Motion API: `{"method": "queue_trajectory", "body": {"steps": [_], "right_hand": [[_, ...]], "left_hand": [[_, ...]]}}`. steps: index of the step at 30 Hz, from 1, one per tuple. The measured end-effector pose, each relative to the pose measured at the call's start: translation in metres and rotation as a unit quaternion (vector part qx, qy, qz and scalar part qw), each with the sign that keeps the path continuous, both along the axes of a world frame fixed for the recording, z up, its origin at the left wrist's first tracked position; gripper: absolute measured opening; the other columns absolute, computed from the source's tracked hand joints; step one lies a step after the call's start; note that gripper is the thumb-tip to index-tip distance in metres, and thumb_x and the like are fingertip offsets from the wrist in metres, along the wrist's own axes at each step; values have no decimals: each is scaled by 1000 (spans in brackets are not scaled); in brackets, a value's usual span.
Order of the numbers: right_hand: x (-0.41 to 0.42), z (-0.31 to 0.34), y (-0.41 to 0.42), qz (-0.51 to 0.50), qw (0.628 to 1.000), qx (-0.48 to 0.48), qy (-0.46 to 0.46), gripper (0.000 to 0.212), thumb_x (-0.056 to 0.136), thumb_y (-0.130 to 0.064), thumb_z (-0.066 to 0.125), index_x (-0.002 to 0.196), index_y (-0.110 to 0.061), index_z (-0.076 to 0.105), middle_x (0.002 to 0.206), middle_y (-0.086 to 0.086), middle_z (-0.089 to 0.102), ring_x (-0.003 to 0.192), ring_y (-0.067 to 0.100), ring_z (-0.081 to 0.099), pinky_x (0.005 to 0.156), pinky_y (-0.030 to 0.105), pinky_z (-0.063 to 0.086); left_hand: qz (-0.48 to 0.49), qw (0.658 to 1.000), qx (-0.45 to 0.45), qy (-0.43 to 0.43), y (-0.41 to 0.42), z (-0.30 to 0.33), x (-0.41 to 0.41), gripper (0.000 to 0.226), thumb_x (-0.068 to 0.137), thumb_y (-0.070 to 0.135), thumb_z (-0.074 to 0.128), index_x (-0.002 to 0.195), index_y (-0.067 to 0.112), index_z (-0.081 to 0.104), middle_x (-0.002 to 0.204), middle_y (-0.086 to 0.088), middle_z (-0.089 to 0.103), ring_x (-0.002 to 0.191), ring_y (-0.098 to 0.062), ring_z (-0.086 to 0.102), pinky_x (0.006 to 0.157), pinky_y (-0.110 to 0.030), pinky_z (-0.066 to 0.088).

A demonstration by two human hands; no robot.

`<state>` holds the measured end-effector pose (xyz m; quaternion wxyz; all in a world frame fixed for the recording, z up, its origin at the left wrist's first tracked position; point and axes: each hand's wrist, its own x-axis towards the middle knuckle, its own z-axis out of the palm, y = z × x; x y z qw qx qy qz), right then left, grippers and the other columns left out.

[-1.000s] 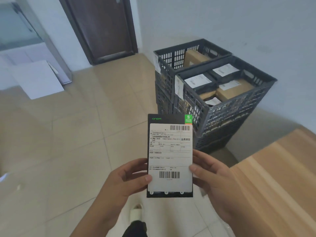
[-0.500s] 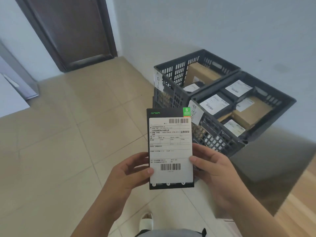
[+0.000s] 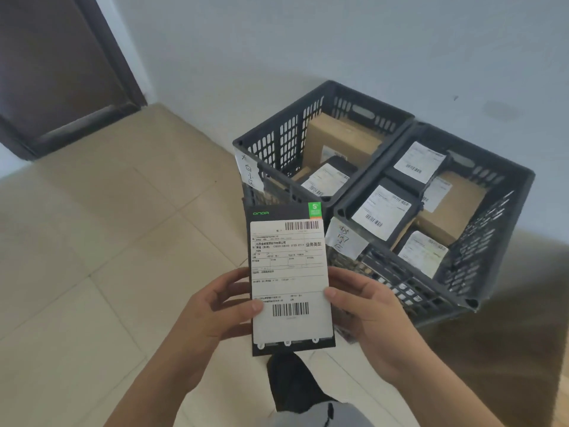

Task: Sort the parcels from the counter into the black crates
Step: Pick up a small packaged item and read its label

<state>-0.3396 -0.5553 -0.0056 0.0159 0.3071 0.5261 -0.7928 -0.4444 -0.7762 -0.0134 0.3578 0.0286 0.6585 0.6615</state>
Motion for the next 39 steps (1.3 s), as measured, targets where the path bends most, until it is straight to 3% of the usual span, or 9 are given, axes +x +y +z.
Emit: {"method": "queue_trajectory", "body": {"steps": [9, 13, 17, 19, 25, 30, 32, 35, 39], "right_hand": [[-155, -2, 67, -23, 999, -23, 41, 24, 98, 2, 60, 119, -5, 68, 114, 9, 78, 106, 32, 74, 89, 41, 60], [-194, 3, 99, -43, 997, -6, 61, 23, 98, 5, 58, 117, -4, 69, 110, 8, 79, 94, 24, 78, 68, 25, 60], [-214, 1, 127, -55, 991, 103, 71, 30, 97, 8, 59, 115, -11, 74, 113, 4, 78, 104, 22, 75, 80, 32, 60], [-223, -3, 142, -57, 987, 140, 61, 32, 97, 7, 60, 116, -15, 74, 114, 2, 78, 104, 21, 75, 84, 47, 60], [-266, 0, 183, -22, 983, 183, 22, 33, 99, 2, 60, 123, -17, 72, 118, -1, 77, 109, 19, 73, 93, 42, 60], [-314, 10, 208, -31, 983, 181, -12, 33, 101, -4, 59, 128, -22, 70, 121, -4, 76, 113, 19, 72, 92, 38, 61], [-331, 1, 221, -154, 951, 256, -77, 34, 102, -18, 61, 134, -28, 65, 131, -9, 69, 125, 14, 63, 97, 31, 53], [-339, -35, 242, -299, 830, 396, -255, 55, 102, -34, 60, 153, -25, 43, 158, -3, 44, 146, 18, 39, 115, 42, 38], [-337, -98, 230, -173, 750, 420, -481, 82, 101, -58, 45, 164, -23, 6, 173, 6, 4, 159, 32, 3, 127, 57, 13]], "left_hand": [[3, 998, -42, 42, 81, 28, -152, 42, 87, 6, 67, 126, 21, 67, 113, -7, 78, 101, -26, 75, 72, -34, 62], [-21, 998, -24, 55, 111, 33, -211, 58, 75, 22, 83, 130, 20, 64, 116, -6, 77, 108, -28, 73, 85, -43, 56], [-62, 995, -11, 83, 139, 37, -276, 91, 51, 50, 96, 132, 22, 65, 120, -12, 75, 108, -33, 72, 83, -39, 63], [-105, 990, -18, 88, 158, 31, -310, 86, 56, 41, 91, 133, 16, 63, 121, -14, 74, 111, -37, 70, 87, -40, 63], [-259, 958, -76, 99, 219, 32, -398, 86, 39, 49, 97, 117, 28, 71, 113, -2, 78, 105, -29, 75, 92, -43, 57], [-347, 927, -91, 112, 270, 34, -465, 45, 65, 21, 92, 107, 26, 76, 107, 1, 79, 97, -16, 76, 84, -32, 55], [-332, 931, -93, 116, 291, 28, -488, 32, 81, 18, 82, 111, 20, 73, 104, 1, 80, 93, -14, 77, 75, -25, 58], [-273, 953, -83, 102, 325, 12, -522, 28, 93, 18, 70, 119, 9, 68, 103, -4, 80, 97, -23, 77, 81, -37, 61], [-229, 968, -63, 87, 382, -9, -547, 38, 93, 21, 74, 125, 6, 60, 109, -8, 77, 100, -24, 76, 87, -42, 61]]}}
